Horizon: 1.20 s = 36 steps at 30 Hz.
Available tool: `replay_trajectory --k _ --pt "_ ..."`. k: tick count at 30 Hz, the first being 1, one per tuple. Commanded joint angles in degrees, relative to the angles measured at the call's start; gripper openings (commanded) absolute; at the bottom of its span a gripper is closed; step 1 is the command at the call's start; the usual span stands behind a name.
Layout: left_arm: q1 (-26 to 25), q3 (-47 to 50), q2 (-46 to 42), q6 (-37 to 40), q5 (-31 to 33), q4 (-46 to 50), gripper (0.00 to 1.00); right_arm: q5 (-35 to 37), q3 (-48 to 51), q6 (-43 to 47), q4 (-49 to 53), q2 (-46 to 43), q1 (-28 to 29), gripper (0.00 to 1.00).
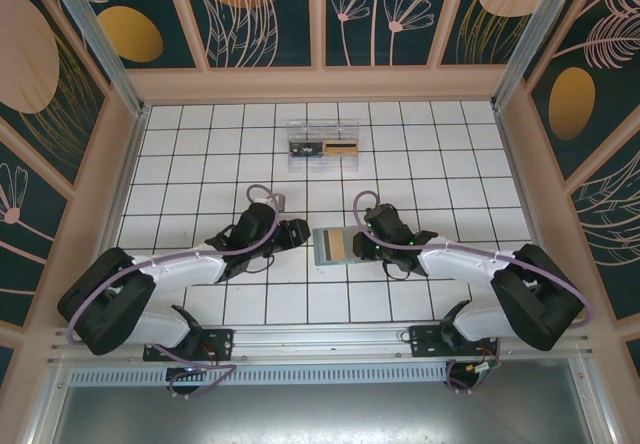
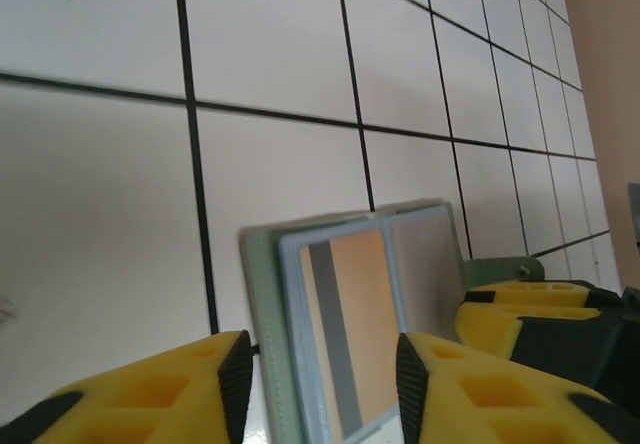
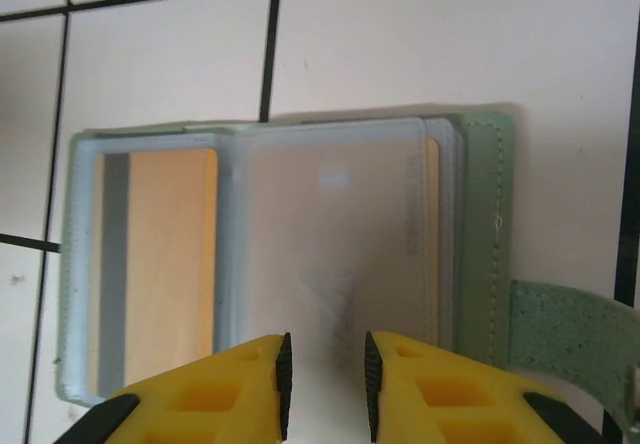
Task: Take the credit cards out of the card holder
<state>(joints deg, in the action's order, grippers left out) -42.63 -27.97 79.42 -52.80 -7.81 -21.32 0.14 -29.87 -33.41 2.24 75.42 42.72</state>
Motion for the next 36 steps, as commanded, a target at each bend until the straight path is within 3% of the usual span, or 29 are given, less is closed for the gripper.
replay_trajectory --k 1,8,15,20,28,36 --pt "-1.12 0.08 2.16 -2.10 -2.07 -5.14 0.34 -2.20 -2.71 -0.49 0.08 -1.92 -0.18 0.29" --pt "-2.46 -0.40 6.46 -4.42 -3.89 -9.24 0.29 -9.32 -4.80 -2.60 -4.66 3.43 -0.20 0.26" --pt "-3.46 -1.45 9.40 -4.94 -5.36 -10.82 0.15 -11.54 -6.42 -3.02 -4.98 8.12 -0.57 0.23" --pt "-4.06 -2.49 10.88 -4.77 -6.31 -11.05 0.15 -12.68 -6.18 -3.42 -5.35 9.13 -1.14 0.23" --pt "-4.65 -5.31 14.12 -4.61 -5.18 -7.64 0.06 -12.53 -6.23 -3.59 -5.23 8.99 -1.24 0.24" --pt "-4.62 -8.53 16.53 -5.27 -1.10 2.33 0.00 -12.36 -6.65 -3.76 -4.34 8.89 -1.22 0.29"
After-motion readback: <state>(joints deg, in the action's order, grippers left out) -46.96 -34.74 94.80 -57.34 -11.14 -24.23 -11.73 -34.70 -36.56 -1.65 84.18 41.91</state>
